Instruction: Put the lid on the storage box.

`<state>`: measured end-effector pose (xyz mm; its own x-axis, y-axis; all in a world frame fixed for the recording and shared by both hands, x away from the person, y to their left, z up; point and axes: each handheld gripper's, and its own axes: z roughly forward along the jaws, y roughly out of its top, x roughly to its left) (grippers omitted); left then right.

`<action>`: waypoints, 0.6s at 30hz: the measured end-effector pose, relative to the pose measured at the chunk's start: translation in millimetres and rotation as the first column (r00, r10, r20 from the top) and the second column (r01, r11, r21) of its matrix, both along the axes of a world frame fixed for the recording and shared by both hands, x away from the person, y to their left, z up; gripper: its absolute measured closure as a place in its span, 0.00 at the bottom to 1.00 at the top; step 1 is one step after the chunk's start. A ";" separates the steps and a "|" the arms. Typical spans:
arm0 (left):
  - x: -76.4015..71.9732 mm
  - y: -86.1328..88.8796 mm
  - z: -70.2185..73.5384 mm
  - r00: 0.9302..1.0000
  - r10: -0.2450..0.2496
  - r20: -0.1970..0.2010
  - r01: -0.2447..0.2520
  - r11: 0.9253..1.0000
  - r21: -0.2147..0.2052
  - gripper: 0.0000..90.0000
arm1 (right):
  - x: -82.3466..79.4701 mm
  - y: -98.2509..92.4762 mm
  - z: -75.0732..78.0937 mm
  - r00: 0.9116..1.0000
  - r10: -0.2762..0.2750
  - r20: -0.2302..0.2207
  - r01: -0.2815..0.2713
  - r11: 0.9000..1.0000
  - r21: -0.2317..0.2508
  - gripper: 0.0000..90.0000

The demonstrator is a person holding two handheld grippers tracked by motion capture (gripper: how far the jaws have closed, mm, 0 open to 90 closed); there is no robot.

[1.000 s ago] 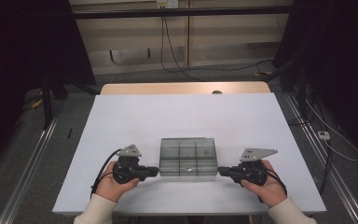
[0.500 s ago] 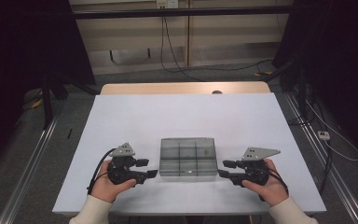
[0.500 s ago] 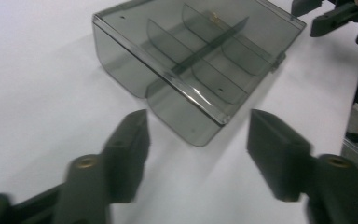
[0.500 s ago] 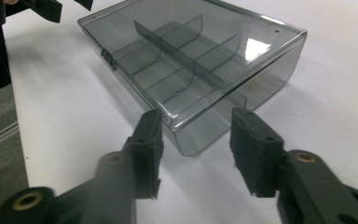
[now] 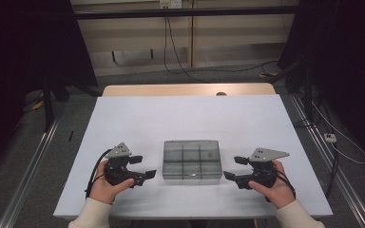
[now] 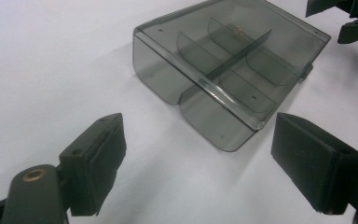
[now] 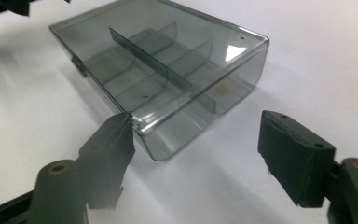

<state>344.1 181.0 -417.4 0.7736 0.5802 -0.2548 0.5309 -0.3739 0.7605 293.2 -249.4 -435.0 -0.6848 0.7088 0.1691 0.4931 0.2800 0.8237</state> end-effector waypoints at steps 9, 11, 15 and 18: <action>4.0 11.2 -1.4 1.000 0.021 0.019 -0.021 1.000 0.004 0.16 | 1.0 -6.0 -3.7 1.000 -0.014 0.005 0.015 1.000 -0.024 0.27; 4.9 14.1 -1.8 0.999 0.028 0.016 -0.028 1.000 0.008 0.16 | -0.2 -8.3 -4.3 1.000 -0.018 0.007 0.018 0.999 -0.028 0.27; 6.4 18.6 -3.4 0.999 0.038 0.024 -0.039 0.999 0.024 0.16 | -2.0 -13.1 -5.3 1.000 -0.030 0.010 0.030 0.999 -0.037 0.27; 6.4 20.8 -3.9 0.999 0.045 0.030 -0.046 0.998 0.039 0.16 | -2.8 -15.8 -5.8 0.999 -0.039 0.010 0.039 0.998 -0.042 0.27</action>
<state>350.5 201.8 -421.3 0.7529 0.6242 -0.2087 0.5261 -0.3802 0.7607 290.4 -265.2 -440.8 -0.6578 0.7415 0.1326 0.4972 0.2951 0.8159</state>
